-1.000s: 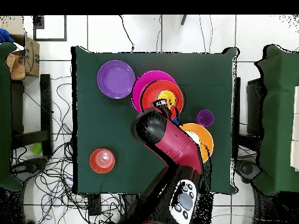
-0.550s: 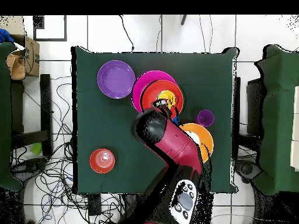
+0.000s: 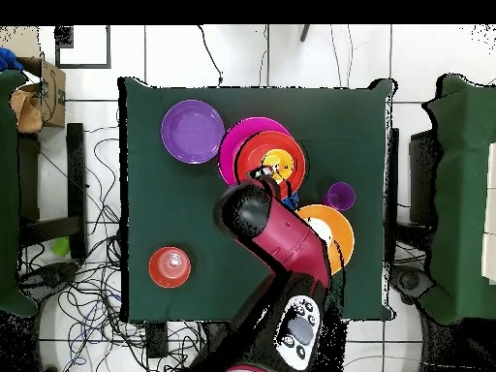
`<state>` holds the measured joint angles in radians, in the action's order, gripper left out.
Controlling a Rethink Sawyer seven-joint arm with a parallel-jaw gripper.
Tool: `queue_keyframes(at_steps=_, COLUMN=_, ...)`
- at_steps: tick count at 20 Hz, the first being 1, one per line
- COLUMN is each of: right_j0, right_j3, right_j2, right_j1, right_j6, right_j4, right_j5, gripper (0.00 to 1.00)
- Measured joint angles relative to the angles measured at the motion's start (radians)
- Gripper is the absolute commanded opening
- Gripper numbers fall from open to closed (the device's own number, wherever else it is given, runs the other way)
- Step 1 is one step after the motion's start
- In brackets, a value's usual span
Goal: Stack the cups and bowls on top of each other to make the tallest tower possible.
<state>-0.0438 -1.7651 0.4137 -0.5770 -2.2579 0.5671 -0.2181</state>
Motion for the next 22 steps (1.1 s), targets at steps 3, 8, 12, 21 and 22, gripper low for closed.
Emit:
queue_keyframes(at_steps=3, right_j0=-0.005, right_j3=0.000, right_j2=0.000, right_j1=0.010, right_j6=0.000, right_j4=0.000, right_j5=0.000, gripper=1.00)
queue_keyframes(at_steps=8, right_j0=-0.015, right_j3=0.000, right_j2=0.005, right_j1=0.019, right_j6=0.000, right_j4=0.000, right_j5=0.000, gripper=1.00)
queue_keyframes(at_steps=12, right_j0=-0.034, right_j3=0.000, right_j2=0.025, right_j1=0.018, right_j6=0.000, right_j4=0.000, right_j5=-0.012, gripper=1.00)
queue_keyframes(at_steps=21, right_j0=-0.076, right_j3=0.000, right_j2=0.087, right_j1=-0.048, right_j6=0.000, right_j4=-0.002, right_j5=-0.170, gripper=1.00)
queue_keyframes(at_steps=22, right_j0=-0.077, right_j3=0.000, right_j2=0.090, right_j1=-0.056, right_j6=0.000, right_j4=-0.002, right_j5=-0.181, gripper=1.00)
